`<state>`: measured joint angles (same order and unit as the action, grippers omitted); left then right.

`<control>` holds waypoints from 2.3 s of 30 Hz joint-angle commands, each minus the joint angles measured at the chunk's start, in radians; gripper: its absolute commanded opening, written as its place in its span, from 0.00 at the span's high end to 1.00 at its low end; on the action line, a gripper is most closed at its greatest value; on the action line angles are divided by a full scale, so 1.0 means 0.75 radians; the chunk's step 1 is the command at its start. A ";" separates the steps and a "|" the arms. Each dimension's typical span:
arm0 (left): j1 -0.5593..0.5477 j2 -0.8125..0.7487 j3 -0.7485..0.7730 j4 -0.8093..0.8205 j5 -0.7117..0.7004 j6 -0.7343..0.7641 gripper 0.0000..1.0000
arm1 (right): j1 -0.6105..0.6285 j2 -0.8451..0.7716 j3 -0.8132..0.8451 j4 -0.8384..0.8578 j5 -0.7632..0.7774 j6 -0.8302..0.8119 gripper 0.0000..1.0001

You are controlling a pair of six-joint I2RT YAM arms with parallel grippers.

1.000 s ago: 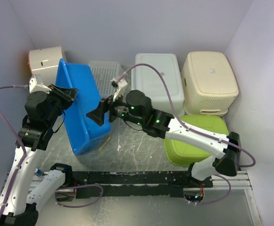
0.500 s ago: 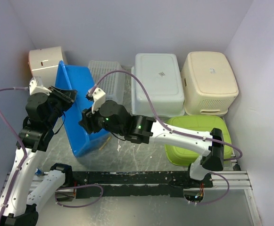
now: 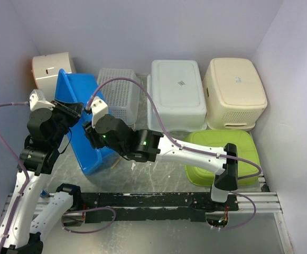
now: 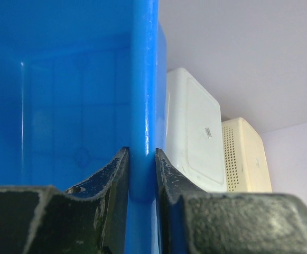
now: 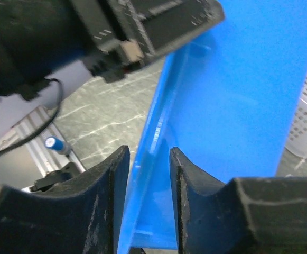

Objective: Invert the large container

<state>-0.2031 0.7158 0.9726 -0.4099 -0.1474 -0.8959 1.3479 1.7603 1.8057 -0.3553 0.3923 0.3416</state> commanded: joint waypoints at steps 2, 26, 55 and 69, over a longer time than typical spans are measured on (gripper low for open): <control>-0.003 -0.068 0.044 0.240 -0.044 -0.002 0.93 | 0.012 -0.008 -0.003 -0.047 0.134 -0.031 0.59; -0.003 -0.133 0.113 0.138 -0.119 0.017 0.93 | 0.071 0.008 0.024 0.059 0.174 -0.239 1.00; -0.003 -0.403 -0.162 -0.249 0.034 -0.200 0.79 | 0.215 -0.569 -1.041 0.835 0.257 -1.561 1.00; -0.003 -0.498 -0.102 -0.688 0.012 -0.257 0.21 | 0.271 -0.483 -1.223 0.817 0.257 -1.305 1.00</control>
<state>-0.2165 0.3706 0.8387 -0.8387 -0.1028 -1.0962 1.5505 1.3872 0.9207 0.2684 0.5583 -0.6998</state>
